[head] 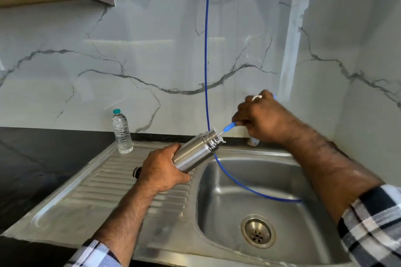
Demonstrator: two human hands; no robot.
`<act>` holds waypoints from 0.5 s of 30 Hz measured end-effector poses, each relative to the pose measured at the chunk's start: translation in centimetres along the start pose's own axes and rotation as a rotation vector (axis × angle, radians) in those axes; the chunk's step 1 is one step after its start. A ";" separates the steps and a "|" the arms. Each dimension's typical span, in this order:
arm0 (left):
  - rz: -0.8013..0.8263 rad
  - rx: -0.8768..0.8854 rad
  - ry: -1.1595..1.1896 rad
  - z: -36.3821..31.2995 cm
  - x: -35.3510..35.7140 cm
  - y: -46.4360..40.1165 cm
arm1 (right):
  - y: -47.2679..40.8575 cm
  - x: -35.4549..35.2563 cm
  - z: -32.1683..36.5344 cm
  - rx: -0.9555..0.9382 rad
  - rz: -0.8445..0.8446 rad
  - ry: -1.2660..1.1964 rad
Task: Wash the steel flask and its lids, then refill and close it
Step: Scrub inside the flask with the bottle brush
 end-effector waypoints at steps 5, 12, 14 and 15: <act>0.008 0.029 -0.075 -0.7 1.7 -0.4 | 3.4 2.8 0.8 0.122 0.043 -0.091; 0.088 0.091 -0.160 -2.4 4.5 -1.9 | 10.0 5.0 0.6 0.278 -0.031 -0.137; 0.124 0.128 -0.218 -2.4 5.4 -2.2 | 11.9 5.7 1.3 0.274 -0.018 -0.102; 0.132 0.162 -0.258 -2.4 5.8 -2.2 | 12.7 6.1 1.7 0.283 0.005 -0.089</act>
Point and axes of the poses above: each hand's wrist, its own y-axis away from the middle knuckle, its own x-axis out of the palm, z = x × y, the point moved 4 cm from there along -y, towards the middle knuckle, and after that the axes turned 10 degrees about y, right-handed, at the moved point
